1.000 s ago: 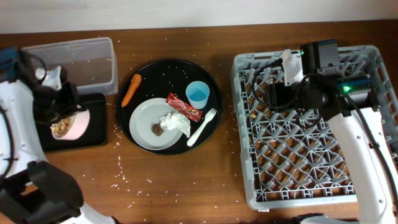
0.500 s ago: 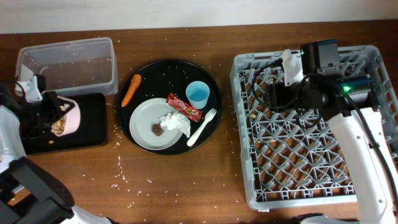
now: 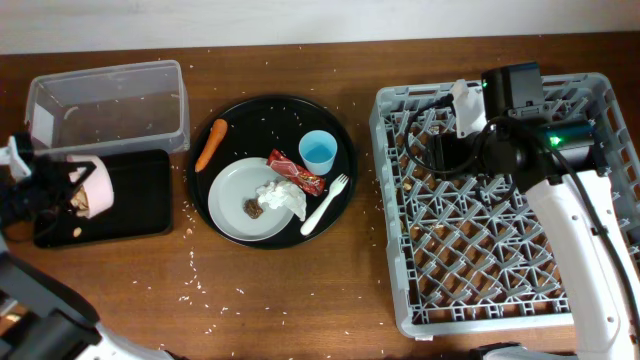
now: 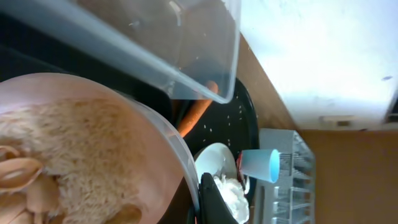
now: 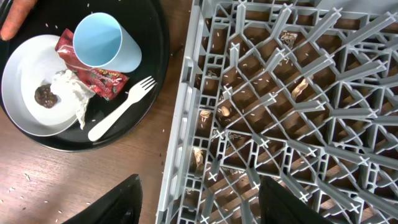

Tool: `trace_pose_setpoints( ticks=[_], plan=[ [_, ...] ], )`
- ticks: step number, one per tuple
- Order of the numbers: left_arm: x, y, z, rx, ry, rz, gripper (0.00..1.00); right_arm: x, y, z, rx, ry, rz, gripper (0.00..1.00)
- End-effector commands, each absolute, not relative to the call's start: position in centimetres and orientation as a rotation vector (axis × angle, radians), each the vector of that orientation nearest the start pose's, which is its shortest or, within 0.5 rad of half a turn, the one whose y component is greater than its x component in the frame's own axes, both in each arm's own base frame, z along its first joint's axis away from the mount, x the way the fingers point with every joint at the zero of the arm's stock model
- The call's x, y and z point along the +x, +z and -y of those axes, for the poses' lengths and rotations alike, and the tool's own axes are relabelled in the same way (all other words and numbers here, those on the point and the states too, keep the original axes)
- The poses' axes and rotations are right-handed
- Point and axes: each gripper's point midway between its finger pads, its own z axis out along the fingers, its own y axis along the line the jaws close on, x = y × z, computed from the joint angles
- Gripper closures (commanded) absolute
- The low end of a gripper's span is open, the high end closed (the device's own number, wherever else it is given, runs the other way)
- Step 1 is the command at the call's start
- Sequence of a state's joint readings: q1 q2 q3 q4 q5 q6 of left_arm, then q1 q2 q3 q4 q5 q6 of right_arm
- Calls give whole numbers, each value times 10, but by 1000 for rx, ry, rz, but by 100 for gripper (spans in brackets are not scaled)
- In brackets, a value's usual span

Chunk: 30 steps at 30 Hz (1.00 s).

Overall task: Sort waste into correct bins and load items into the dishwasher rack
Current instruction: 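Carry the bowl left and tip its rice onto the black tray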

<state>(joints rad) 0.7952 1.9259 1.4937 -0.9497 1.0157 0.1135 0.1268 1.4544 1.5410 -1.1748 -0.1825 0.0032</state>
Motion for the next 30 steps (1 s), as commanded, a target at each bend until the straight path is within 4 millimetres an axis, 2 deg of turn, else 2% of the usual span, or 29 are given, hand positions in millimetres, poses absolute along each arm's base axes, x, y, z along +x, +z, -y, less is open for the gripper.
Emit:
trace_pose_setpoints(
  ticks=[1, 4, 7, 9, 14, 17, 21, 25, 28, 30],
  plan=[
    [383, 130, -173, -686, -1261, -2146, 100, 338, 245, -73, -212, 288, -2641, 41],
    [386, 119, -171, -713, -1353, -2101, 100, 337, 245, -73, -212, 288, -2643, 41],
    [389, 119, -170, -711, -1425, -2044, 100, 337, 245, -73, -212, 288, -2644, 41],
    [391, 126, -168, -703, -1467, -2000, 100, 337, 245, -73, -212, 288, -2645, 41],
    [394, 160, -167, -651, -1624, -1802, 100, 335, 244, -73, -212, 288, -2652, 41],
    [391, 169, -173, -656, -1659, -1735, 100, 334, 243, -73, -211, 289, -2656, 41],
    [383, 169, -187, -713, -1654, -1710, 100, 334, 243, -73, -211, 289, -2656, 41],
    [377, 169, -198, -888, -1740, -1669, 100, 334, 243, -73, -212, 289, -2656, 41],
    [374, 162, -205, -901, -1681, -1704, 100, 334, 244, -74, -213, 298, -2655, 41],
    [373, 170, -204, -912, -1737, -1654, 100, 334, 243, -74, -213, 299, -2656, 41]
  ],
)
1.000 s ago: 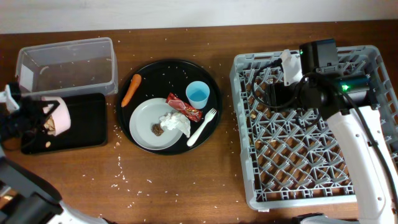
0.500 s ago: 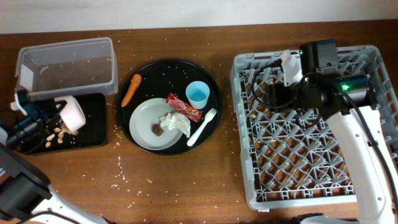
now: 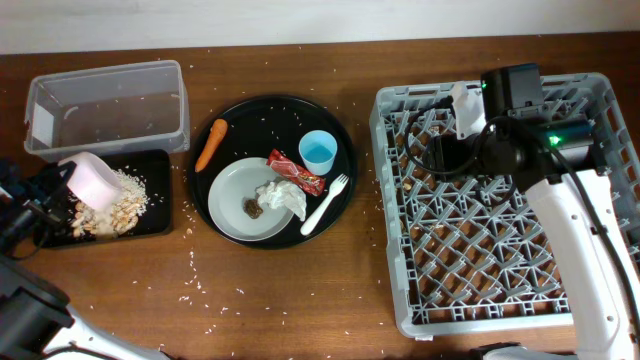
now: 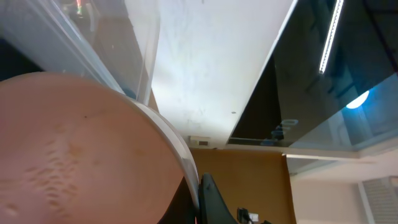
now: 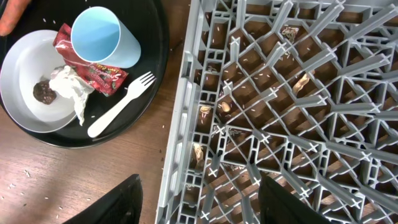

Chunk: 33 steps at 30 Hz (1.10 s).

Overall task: Sort waste into correct bins and load items into the dishwasher rack
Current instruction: 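Carry the bowl left and tip its rice onto the black tray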

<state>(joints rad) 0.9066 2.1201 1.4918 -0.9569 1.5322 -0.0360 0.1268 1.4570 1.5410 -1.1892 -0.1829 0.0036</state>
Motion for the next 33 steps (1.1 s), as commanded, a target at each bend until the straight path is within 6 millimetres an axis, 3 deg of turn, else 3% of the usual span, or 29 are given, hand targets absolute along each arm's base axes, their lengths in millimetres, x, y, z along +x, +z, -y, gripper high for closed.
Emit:
trace_pose_setpoints(
  ticks=[1, 3, 9, 11, 12, 14, 17, 19, 21, 23, 24, 25, 26, 27, 28, 30, 33],
  plan=[
    [373, 169, -203, -921, -1743, -1653, 100, 334, 243, -74, -213, 299, -2656, 41],
    [373, 162, -206, -916, -1688, -1698, 100, 334, 243, -74, -213, 299, -2656, 41],
    [369, 170, -202, -990, -1783, -1635, 100, 333, 243, -74, -214, 298, -2660, 42],
    [372, 161, -208, -933, -1687, -1699, 100, 333, 243, -74, -214, 298, -2659, 41],
    [370, 164, -204, -969, -1730, -1677, 100, 333, 243, -74, -213, 298, -2659, 41],
    [368, 173, -198, -981, -1781, -1639, 100, 333, 243, -74, -213, 299, -2659, 42],
    [369, 192, -189, -872, -1712, -1687, 99, 333, 243, -74, -213, 299, -2663, 42],
    [371, 212, -182, -789, -1604, -1778, 100, 333, 243, -74, -214, 298, -2663, 42],
    [373, 219, -186, -742, -1393, -1930, 100, 333, 243, -74, -214, 298, -2663, 42],
    [372, 257, -177, -641, -1498, -1797, 100, 333, 243, -74, -214, 298, -2663, 42],
    [372, 264, -176, -622, -1531, -1758, 100, 333, 243, -74, -214, 298, -2663, 42],
    [374, 259, -181, -609, -1477, -1789, 100, 333, 243, -74, -214, 298, -2663, 42],
    [377, 213, -205, -738, -1190, -2010, 100, 333, 243, -74, -214, 298, -2662, 42],
    [359, 160, -232, -1103, -900, -2222, 99, 333, 243, -74, -213, 298, -2663, 42],
    [348, 144, -237, -1232, -803, -2285, 100, 333, 243, -74, -213, 298, -2663, 42],
    [358, 149, -220, -1181, -870, -2290, 100, 334, 243, -74, -214, 298, -2658, 42],
    [383, 173, -191, -1019, -1064, -2213, 100, 333, 243, -74, -213, 299, -2660, 42]
  ],
)
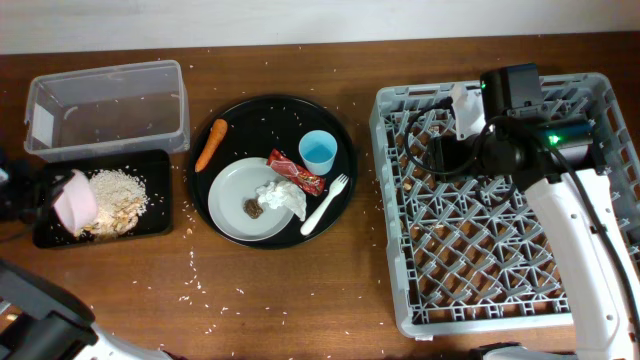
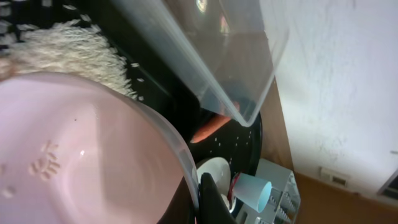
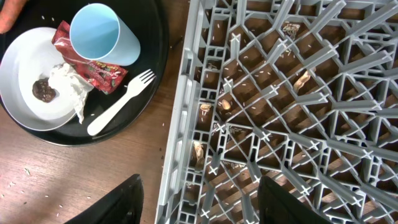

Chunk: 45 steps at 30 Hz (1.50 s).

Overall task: Sort waste into correct bins and load items into the dishwasher rack
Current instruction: 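Carry the bowl left and tip its rice onto the black tray, then return the emptied bowl to the round tray with the left gripper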

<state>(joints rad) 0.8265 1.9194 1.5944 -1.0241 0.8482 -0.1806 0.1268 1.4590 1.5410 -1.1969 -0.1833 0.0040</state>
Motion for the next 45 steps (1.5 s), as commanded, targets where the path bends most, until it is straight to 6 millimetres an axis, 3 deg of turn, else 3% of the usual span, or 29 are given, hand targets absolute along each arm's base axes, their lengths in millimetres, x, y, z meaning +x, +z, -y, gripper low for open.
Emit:
trace_pose_setpoints(
  ticks=[1, 3, 4, 5, 6, 10, 15, 16, 17, 18, 19, 21, 30, 33, 36, 38, 41, 43, 45],
  plan=[
    [387, 173, -189, -1001, -1059, -2216, 100, 333, 243, -74, -213, 298, -2660, 42],
    [392, 178, -181, -963, -1091, -2210, 99, 333, 243, -74, -213, 298, -2660, 42],
    [398, 197, -165, -820, -1210, -2148, 100, 333, 243, -74, -213, 298, -2660, 42],
    [403, 238, -145, -566, -1409, -1968, 100, 333, 243, -74, -213, 299, -2662, 42],
    [398, 277, -139, -398, -1573, -1776, 100, 332, 242, -74, -213, 298, -2667, 42],
    [390, 269, -165, -466, -1540, -1746, 100, 327, 240, -73, -212, 298, -2691, 42],
    [384, 258, -166, -638, -1647, -1736, 100, 328, 240, -74, -213, 298, -2684, 42],
    [379, 257, -160, -817, -1769, -1720, 100, 328, 241, -74, -212, 298, -2683, 42],
    [379, 257, -161, -789, -1743, -1729, 100, 328, 240, -74, -212, 299, -2685, 42],
    [386, 241, -172, -752, -1591, -1807, 100, 328, 240, -73, -212, 298, -2684, 42],
    [386, 230, -176, -857, -1572, -1842, 100, 329, 241, -74, -212, 298, -2682, 42],
    [383, 249, -169, -784, -1688, -1751, 100, 328, 240, -74, -212, 299, -2685, 42],
    [390, 252, -158, -712, -1665, -1784, 100, 329, 241, -74, -213, 299, -2681, 42],
    [409, 279, -114, -518, -1560, -1905, 100, 330, 241, -74, -212, 299, -2676, 41],
    [448, 311, -55, -280, -1248, -2058, 100, 329, 241, -74, -212, 299, -2678, 41],
    [482, 318, -9, -154, -990, -2113, 100, 329, 241, -74, -212, 299, -2678, 42],
    [512, 298, 49, -66, -665, -2173, 100, 329, 241, -74, -213, 298, -2678, 42],
    [521, 271, 117, 154, -473, -2207, 100, 330, 241, -74, -213, 298, -2676, 42],
    [525, 241, 160, 304, -317, -2233, 100, 330, 241, -74, -213, 298, -2677, 41]
  ],
)
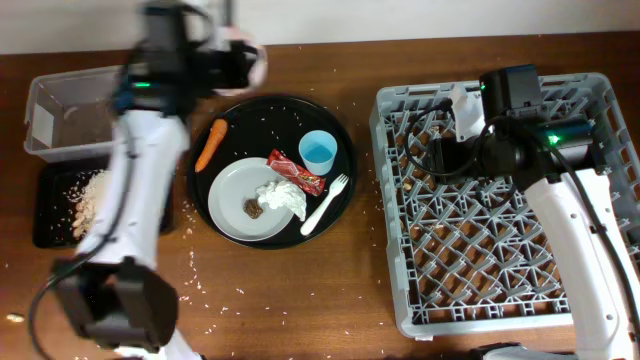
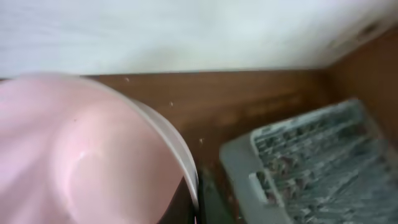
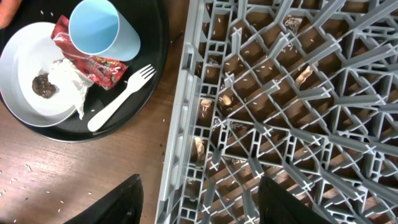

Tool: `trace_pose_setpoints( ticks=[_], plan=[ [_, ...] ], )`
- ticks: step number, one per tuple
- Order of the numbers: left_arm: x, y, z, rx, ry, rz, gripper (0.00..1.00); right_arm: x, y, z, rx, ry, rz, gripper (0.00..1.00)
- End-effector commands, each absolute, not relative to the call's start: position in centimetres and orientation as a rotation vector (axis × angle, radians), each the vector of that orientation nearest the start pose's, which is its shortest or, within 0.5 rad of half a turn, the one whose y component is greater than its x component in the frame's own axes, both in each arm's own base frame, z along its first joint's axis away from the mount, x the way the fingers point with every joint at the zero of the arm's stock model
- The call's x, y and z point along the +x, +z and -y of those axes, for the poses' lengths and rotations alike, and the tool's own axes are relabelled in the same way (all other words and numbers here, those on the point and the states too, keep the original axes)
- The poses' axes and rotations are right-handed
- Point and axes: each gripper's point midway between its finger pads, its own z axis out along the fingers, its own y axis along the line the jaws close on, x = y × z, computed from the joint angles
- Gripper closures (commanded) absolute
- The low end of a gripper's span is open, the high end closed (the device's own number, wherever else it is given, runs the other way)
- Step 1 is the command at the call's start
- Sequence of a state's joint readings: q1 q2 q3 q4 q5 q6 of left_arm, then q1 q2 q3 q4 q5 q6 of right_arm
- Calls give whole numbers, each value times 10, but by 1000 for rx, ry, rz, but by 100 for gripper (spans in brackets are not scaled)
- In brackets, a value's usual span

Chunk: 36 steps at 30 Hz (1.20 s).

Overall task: Sort waste into correct bins and load items into the dishwasher rack
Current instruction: 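Return the emptied bowl to the round tray with the left gripper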

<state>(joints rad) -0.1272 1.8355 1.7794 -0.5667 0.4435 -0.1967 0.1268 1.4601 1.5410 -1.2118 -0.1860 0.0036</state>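
My left gripper (image 1: 232,58) is shut on the rim of an empty pink bowl (image 1: 252,64), blurred, held above the table's far edge by the round black tray (image 1: 345,185). In the left wrist view the pink bowl (image 2: 81,155) fills the left and the grey dishwasher rack (image 2: 298,155) lies beyond it. My right gripper (image 1: 438,155) hangs open over the dishwasher rack (image 1: 500,300) at its left edge. The tray holds a white plate (image 3: 25,93) with a tissue, a red wrapper (image 3: 87,62), a blue cup (image 3: 102,28), a white fork (image 3: 121,99) and a carrot (image 1: 210,143).
A clear plastic bin (image 1: 75,105) stands at the far left. In front of it a flat black bin (image 1: 55,230) holds a heap of rice and scraps. Rice grains are scattered over the wood. Bits of food lie under the rack's grid (image 3: 298,81).
My left gripper, then low over the black bin at the far left, is now up at the table's far edge beside the round tray, still holding the empty bowl. The right arm has not moved.
The pink bowl, full of rice and scraps, was tipped on its side over the flat black bin. Then the food lay heaped in the bin with the bowl upturned over it. After that the bowl was empty, and now it is near the round tray.
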Motion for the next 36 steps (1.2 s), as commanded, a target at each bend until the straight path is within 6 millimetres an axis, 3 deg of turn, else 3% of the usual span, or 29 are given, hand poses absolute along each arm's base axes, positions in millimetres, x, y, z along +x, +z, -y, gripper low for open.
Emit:
trace_pose_setpoints(
  ticks=[1, 4, 6, 11, 14, 18, 19, 20, 24, 26, 29, 31, 33, 36],
  plan=[
    [529, 215, 179, 367, -196, -2255, 100, 330, 241, -74, -213, 298, -2677, 42],
    [537, 155, 207, 438, -90, -2311, 100, 329, 240, -74, -213, 298, -2681, 42],
    [540, 119, 210, 455, -78, -2364, 100, 329, 240, -74, -213, 298, -2682, 42],
    [536, 83, 199, 455, -5, -2448, 100, 329, 240, -74, -213, 298, -2681, 41],
    [536, 82, 192, 443, 43, -2457, 98, 329, 240, -74, -213, 298, -2681, 42],
    [537, 81, 182, 422, 106, -2461, 89, 329, 240, -74, -213, 298, -2681, 42],
    [536, 80, 181, 423, 109, -2468, 82, 329, 240, -74, -213, 298, -2681, 42],
    [534, 79, 181, 425, 111, -2474, 66, 329, 240, -74, -213, 298, -2681, 42],
    [534, 81, 180, 424, 112, -2476, 32, 329, 240, -74, -213, 298, -2682, 42],
    [534, 95, 173, 412, 117, -2488, 27, 329, 240, -74, -213, 298, -2681, 42],
    [537, 152, 146, 356, 139, -2505, 21, 329, 240, -74, -212, 298, -2681, 42],
    [535, 168, 127, 323, 159, -2533, 20, 329, 240, -74, -213, 297, -2681, 41],
    [527, 163, 102, 326, 198, -2593, 20, 329, 240, -73, -212, 292, -2682, 41],
    [505, 140, 67, 292, 200, -2749, 20, 330, 239, -70, -207, 272, -2682, 41]
  ],
)
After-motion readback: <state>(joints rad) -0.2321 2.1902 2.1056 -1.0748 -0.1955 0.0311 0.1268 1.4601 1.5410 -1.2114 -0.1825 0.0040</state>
